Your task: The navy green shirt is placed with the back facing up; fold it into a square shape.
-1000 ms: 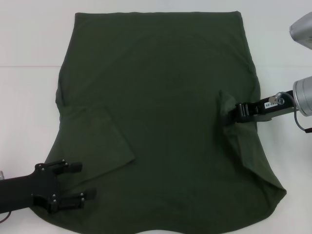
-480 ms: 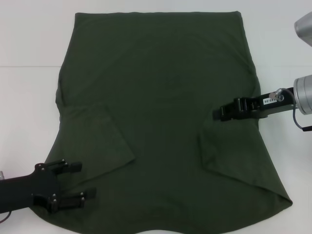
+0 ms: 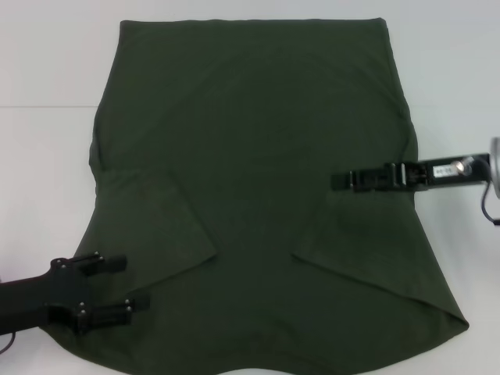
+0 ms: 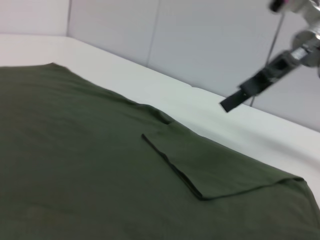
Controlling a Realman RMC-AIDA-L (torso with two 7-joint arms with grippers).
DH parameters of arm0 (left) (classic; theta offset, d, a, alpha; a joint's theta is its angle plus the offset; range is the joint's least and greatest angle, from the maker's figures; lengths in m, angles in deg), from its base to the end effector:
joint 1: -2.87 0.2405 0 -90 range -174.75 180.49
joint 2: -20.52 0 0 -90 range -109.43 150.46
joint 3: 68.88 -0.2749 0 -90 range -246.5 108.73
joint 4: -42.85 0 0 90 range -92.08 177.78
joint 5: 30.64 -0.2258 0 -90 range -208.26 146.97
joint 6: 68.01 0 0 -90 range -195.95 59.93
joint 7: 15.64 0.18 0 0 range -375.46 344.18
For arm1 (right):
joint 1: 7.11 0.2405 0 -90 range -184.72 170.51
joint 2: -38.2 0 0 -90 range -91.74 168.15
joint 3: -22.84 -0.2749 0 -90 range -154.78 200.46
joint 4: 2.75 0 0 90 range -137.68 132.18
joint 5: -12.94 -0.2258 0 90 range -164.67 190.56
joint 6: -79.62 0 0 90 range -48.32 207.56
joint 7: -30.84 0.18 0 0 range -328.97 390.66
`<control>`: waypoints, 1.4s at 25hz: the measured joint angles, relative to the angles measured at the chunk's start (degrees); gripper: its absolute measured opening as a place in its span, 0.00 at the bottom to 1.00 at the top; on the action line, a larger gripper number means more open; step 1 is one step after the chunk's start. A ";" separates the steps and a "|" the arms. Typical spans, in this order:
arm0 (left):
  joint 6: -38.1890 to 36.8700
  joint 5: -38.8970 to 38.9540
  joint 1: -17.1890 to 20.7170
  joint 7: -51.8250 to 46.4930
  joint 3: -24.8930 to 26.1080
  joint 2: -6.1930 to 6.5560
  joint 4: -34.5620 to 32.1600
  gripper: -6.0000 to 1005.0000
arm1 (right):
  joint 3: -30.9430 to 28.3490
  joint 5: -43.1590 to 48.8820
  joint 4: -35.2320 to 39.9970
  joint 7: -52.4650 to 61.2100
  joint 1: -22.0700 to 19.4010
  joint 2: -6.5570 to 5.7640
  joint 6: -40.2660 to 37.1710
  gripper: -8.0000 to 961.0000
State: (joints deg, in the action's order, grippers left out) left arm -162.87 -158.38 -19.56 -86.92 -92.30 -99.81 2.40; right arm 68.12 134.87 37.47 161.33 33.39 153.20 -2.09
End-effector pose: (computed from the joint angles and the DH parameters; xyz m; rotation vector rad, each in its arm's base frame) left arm -0.3427 0.3051 -0.0218 -2.6266 -0.7100 -0.5952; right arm 0.2389 0.4286 -0.0222 -2.4882 1.5266 0.5087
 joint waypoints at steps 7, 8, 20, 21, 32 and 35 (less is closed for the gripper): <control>-2.68 1.02 -0.12 -2.39 0.58 0.88 -0.12 0.82 | -0.07 -7.02 0.02 -22.77 -6.27 0.64 -4.78 0.79; -3.56 1.89 -0.10 -2.44 0.64 1.30 0.04 0.82 | -0.10 -7.96 0.03 -26.92 -7.29 0.86 -5.54 0.79; -4.80 2.07 -0.07 -3.43 0.66 1.23 0.52 0.82 | -2.54 -13.97 -1.65 -64.78 -18.00 4.82 -12.50 0.82; -4.73 2.09 0.07 -3.24 0.66 1.16 0.53 0.82 | -2.65 -13.96 -2.46 -66.01 -18.21 4.81 -12.45 0.82; -3.73 1.67 2.21 -1.44 -0.12 0.48 0.64 0.83 | -2.63 -13.49 -9.52 -78.63 -20.48 4.82 -7.11 0.82; -3.22 1.65 2.78 -0.21 0.06 0.32 0.64 0.83 | -2.52 -13.48 -10.00 -80.05 -20.78 4.81 -6.68 0.82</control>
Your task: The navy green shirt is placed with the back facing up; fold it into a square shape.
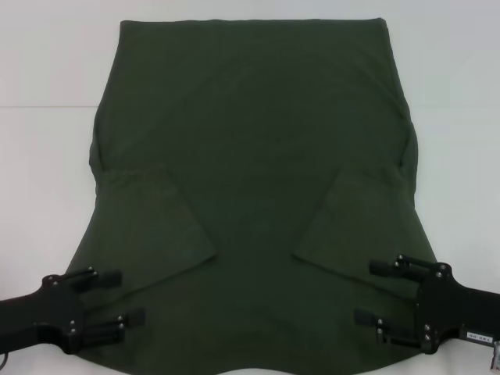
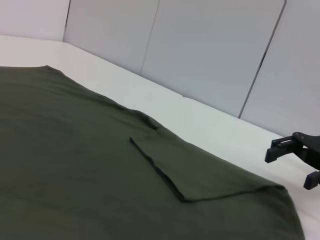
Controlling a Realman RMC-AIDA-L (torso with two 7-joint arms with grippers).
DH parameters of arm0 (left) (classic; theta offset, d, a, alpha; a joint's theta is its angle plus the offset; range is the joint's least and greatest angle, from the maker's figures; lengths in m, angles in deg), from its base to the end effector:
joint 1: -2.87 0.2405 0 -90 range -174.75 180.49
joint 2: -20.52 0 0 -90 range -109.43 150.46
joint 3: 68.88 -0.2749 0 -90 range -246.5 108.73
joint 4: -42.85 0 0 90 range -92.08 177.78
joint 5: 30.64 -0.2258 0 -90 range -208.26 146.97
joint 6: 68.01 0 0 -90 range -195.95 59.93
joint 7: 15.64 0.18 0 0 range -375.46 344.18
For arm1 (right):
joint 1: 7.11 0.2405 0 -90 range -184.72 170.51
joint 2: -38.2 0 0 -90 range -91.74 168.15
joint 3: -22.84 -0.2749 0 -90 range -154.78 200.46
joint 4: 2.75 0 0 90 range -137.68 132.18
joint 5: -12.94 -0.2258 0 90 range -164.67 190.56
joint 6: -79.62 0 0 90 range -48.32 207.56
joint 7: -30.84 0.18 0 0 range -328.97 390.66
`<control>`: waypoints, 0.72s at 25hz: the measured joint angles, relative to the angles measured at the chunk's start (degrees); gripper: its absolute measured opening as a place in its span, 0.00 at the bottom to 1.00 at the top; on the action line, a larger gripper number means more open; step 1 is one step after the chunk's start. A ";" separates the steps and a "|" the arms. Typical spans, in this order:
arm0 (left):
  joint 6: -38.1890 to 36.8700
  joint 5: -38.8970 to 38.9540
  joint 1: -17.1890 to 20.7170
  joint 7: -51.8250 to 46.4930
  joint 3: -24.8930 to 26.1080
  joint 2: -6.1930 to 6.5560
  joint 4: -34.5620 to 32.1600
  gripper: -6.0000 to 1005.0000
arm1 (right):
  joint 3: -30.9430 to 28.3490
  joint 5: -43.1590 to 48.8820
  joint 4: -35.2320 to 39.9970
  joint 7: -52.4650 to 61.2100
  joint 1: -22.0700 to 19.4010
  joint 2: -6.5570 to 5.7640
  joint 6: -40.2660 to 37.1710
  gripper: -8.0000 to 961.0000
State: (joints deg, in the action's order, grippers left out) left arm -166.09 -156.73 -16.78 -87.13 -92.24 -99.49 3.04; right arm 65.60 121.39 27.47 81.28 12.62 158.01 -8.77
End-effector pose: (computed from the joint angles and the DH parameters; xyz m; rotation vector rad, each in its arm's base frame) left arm -0.3475 0.2846 -0.0191 -2.6182 -0.7611 -0.6654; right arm 0.3220 0.2969 -0.0674 -2.6664 0.3061 0.6793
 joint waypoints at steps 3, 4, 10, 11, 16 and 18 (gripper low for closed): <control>0.42 0.06 0.21 0.29 0.24 -0.04 0.00 0.83 | 0.06 0.08 -0.51 -0.69 -0.14 -0.02 0.01 0.82; 0.45 0.15 0.28 0.29 0.33 -0.04 -0.01 0.83 | 0.09 0.12 -0.57 -0.75 -0.14 -0.02 0.01 0.82; 0.89 0.36 0.24 0.26 0.52 -0.05 -0.33 0.83 | 0.19 0.94 -0.60 -0.91 -0.18 -0.02 -0.37 0.82; 0.97 0.37 0.20 0.22 0.52 -0.05 -0.33 0.83 | 0.19 1.15 -0.60 -0.98 -0.19 -0.02 -0.37 0.82; 1.18 0.41 -0.07 0.11 0.51 -0.02 -0.41 0.83 | -0.15 1.51 -0.60 -1.27 -0.19 -0.02 -0.30 0.82; 1.55 0.41 -0.22 -0.06 0.51 0.02 -0.43 0.83 | -0.30 1.48 -0.60 -1.31 -0.03 -0.02 -0.22 0.82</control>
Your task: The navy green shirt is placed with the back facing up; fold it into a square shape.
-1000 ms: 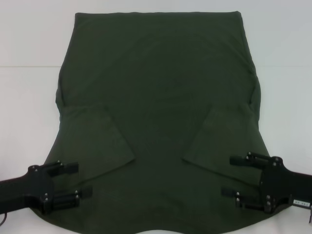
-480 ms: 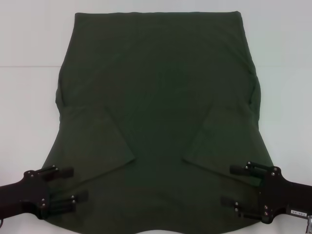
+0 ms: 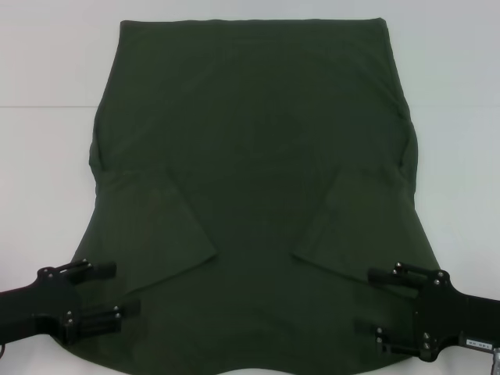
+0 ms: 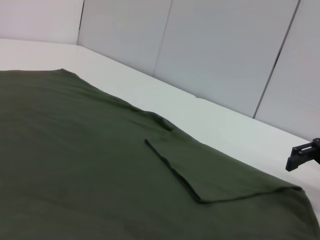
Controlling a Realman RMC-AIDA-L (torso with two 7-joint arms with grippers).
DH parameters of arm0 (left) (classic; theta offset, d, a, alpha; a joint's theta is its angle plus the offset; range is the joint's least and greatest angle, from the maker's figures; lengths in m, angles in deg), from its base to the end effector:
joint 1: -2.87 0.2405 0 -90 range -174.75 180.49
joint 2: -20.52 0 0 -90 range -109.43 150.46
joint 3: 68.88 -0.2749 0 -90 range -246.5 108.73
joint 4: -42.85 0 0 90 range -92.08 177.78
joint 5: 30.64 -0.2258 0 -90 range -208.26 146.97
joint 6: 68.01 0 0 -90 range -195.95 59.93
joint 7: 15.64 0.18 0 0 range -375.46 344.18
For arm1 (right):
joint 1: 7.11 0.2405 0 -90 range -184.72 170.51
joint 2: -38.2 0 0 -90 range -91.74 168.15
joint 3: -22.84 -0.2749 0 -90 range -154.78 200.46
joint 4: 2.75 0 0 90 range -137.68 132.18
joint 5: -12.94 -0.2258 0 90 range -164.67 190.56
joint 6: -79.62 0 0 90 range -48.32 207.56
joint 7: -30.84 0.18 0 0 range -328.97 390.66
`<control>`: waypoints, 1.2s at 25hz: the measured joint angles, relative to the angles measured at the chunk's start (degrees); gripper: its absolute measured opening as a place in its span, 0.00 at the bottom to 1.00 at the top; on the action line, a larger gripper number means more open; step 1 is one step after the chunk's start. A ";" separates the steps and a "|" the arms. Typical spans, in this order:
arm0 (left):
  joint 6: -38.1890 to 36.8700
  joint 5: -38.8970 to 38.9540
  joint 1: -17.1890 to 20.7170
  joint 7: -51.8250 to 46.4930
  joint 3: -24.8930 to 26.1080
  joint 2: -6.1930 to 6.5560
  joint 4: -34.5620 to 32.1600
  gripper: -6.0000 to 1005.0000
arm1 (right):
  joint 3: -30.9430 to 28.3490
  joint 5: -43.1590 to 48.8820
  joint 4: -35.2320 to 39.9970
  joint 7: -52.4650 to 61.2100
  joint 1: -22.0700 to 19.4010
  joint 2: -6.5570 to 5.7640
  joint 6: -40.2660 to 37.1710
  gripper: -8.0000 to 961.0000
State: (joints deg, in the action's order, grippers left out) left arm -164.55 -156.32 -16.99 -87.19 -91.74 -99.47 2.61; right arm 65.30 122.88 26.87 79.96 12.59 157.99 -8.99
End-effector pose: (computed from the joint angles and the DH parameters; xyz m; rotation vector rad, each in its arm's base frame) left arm -0.3504 0.2908 -0.0155 -2.5857 -0.7565 -0.6459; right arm 0.3245 0.2921 -0.0710 -2.6882 0.2882 0.6627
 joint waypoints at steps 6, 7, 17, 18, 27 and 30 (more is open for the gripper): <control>0.79 0.00 -0.35 -0.14 0.00 0.06 0.20 0.82 | -0.62 -0.28 -0.04 0.42 1.22 0.13 1.07 0.82; 0.64 0.00 -0.38 -0.15 0.00 0.09 0.22 0.82 | -0.76 -0.31 -0.08 0.42 1.52 0.15 1.23 0.82; -0.66 -0.12 -0.02 -1.71 0.00 0.24 0.34 0.82 | -1.59 -0.43 -1.58 0.47 3.99 0.18 3.20 0.82; -0.95 -0.12 -0.03 -3.09 0.00 0.37 0.24 0.82 | -1.66 -0.42 -1.61 0.53 4.07 0.18 3.20 0.82; -7.15 -1.30 -1.64 -33.12 -1.49 5.32 -3.73 0.81 | -2.08 -0.39 -1.29 4.28 4.91 -0.08 2.15 0.82; -7.22 -2.93 -2.06 -39.41 -1.98 6.03 -5.33 0.81 | -1.97 -0.22 -1.28 4.41 5.21 -0.07 2.11 0.82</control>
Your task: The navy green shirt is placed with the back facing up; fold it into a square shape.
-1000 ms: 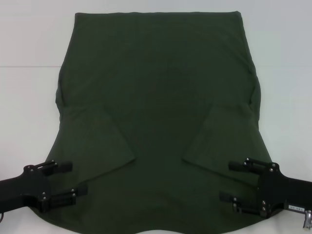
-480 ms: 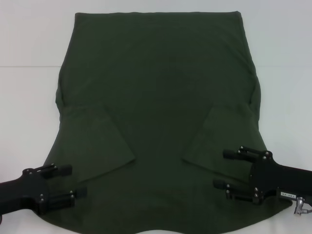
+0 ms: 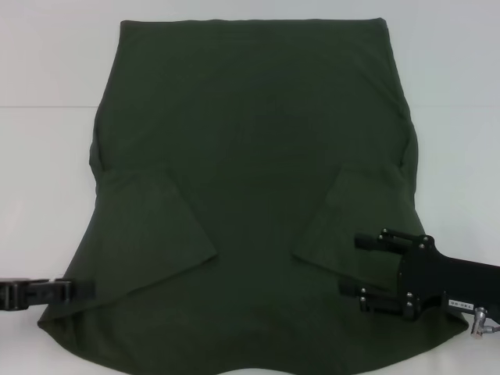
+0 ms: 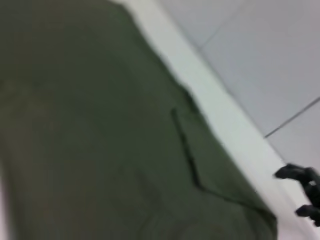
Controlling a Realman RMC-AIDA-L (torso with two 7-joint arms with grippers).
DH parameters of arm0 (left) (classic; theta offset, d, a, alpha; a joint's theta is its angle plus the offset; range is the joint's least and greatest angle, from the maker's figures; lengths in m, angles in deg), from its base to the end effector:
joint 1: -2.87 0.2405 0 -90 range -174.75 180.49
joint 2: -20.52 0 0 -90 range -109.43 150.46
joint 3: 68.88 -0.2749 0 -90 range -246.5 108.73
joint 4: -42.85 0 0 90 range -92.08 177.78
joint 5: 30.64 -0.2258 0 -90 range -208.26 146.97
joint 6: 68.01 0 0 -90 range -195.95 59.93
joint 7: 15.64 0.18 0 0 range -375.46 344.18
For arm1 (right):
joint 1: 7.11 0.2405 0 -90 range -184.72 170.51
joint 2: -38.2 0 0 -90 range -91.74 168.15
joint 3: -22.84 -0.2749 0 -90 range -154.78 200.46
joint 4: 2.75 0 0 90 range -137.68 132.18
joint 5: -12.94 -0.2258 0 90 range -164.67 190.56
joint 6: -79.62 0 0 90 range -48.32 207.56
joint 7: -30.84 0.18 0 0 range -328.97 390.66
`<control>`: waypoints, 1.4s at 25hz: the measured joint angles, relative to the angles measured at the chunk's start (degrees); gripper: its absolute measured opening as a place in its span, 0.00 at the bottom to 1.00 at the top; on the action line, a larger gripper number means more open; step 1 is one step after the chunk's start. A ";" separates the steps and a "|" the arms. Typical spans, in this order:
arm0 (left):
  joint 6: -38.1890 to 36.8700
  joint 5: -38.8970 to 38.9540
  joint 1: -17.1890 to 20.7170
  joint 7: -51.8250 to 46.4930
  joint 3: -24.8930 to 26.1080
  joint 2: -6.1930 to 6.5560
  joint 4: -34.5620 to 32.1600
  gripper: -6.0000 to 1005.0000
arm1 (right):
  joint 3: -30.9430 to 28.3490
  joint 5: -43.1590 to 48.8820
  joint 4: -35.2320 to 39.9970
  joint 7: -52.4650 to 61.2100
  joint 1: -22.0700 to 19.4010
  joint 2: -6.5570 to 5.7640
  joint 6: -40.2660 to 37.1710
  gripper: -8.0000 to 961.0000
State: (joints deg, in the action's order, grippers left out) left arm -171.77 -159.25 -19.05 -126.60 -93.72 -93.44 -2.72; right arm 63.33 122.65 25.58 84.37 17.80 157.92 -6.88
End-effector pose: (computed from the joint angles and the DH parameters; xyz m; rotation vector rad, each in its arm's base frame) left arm -0.3498 0.2990 0.0378 -2.4645 -1.5098 -0.6343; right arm 0.3038 0.3252 -0.0698 -2.6687 0.3259 0.6983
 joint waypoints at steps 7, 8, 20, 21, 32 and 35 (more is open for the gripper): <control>2.10 -11.38 -2.18 -24.18 -0.73 0.50 -9.61 0.81 | 0.08 0.16 -0.32 0.14 0.60 0.05 0.10 0.82; 2.89 -12.70 -2.45 -26.11 -0.76 0.71 -9.74 0.81 | 0.09 0.18 -0.23 0.27 0.63 0.04 0.10 0.82; 8.66 -22.23 -5.78 -31.20 -2.41 0.35 -6.68 0.81 | 0.11 0.25 -0.20 0.70 1.14 -0.01 0.18 0.82; 8.69 -22.25 -5.92 -31.29 -2.41 0.49 -6.30 0.81 | 0.12 0.25 -0.20 0.70 1.14 -0.02 0.24 0.82; 10.00 -22.65 -6.73 -31.06 -2.41 0.36 -3.72 0.81 | 0.20 0.24 -0.30 0.70 1.19 0.05 0.38 0.82; 10.34 -22.66 -7.09 -31.05 -2.41 0.30 -3.25 0.81 | 0.20 0.24 -0.30 0.70 1.20 0.06 0.38 0.82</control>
State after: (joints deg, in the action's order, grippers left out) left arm -161.43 -181.91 -26.14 -157.65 -96.13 -93.14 -5.96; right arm 63.53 122.89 25.28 85.07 19.00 157.98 -6.50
